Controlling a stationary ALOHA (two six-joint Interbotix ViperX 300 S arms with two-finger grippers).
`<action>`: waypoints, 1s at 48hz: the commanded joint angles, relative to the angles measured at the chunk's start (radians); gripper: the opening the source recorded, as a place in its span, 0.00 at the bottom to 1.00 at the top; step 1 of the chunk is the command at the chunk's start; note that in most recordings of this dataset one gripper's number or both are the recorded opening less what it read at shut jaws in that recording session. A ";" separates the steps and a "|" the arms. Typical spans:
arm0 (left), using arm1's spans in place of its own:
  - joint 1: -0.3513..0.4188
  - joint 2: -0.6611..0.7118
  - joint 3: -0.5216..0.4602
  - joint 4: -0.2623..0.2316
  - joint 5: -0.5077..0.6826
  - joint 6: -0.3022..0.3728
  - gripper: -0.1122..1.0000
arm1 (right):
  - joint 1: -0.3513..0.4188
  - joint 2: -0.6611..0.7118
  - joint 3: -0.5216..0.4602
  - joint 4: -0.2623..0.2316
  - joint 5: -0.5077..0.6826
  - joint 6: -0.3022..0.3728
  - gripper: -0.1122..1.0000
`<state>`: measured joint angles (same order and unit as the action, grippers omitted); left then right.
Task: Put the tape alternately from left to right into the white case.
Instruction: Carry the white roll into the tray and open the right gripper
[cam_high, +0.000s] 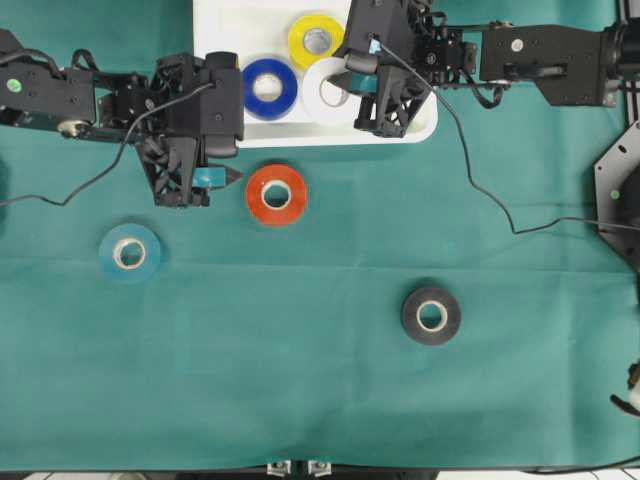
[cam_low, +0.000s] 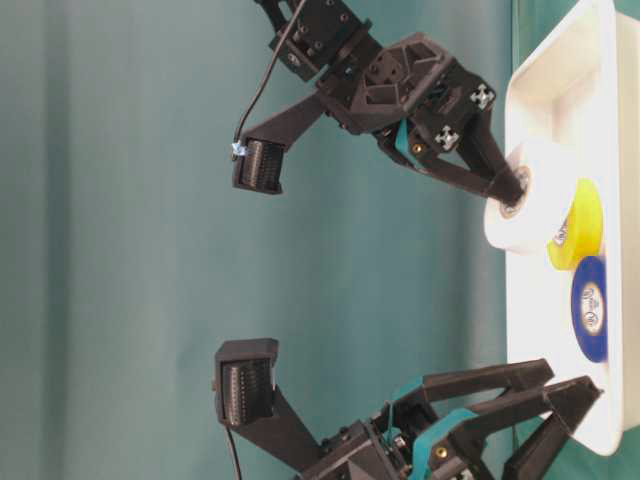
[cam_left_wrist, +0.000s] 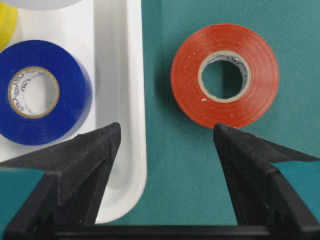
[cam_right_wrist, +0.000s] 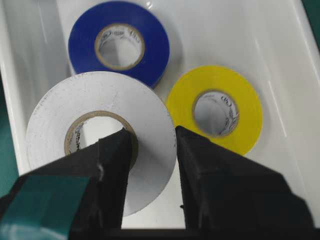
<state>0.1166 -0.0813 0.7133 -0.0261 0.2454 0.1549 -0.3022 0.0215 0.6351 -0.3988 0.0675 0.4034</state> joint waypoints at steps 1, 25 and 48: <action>-0.003 -0.015 0.006 -0.002 -0.003 -0.002 0.93 | -0.005 -0.011 -0.025 -0.005 -0.025 -0.002 0.34; -0.005 -0.017 0.009 -0.002 -0.003 -0.005 0.93 | -0.008 -0.003 -0.018 -0.005 -0.054 0.000 0.58; -0.005 -0.017 0.009 -0.002 -0.003 -0.005 0.93 | -0.008 -0.003 -0.011 -0.005 -0.054 0.002 0.87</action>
<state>0.1150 -0.0813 0.7164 -0.0261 0.2454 0.1519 -0.3083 0.0322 0.6335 -0.4034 0.0215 0.4034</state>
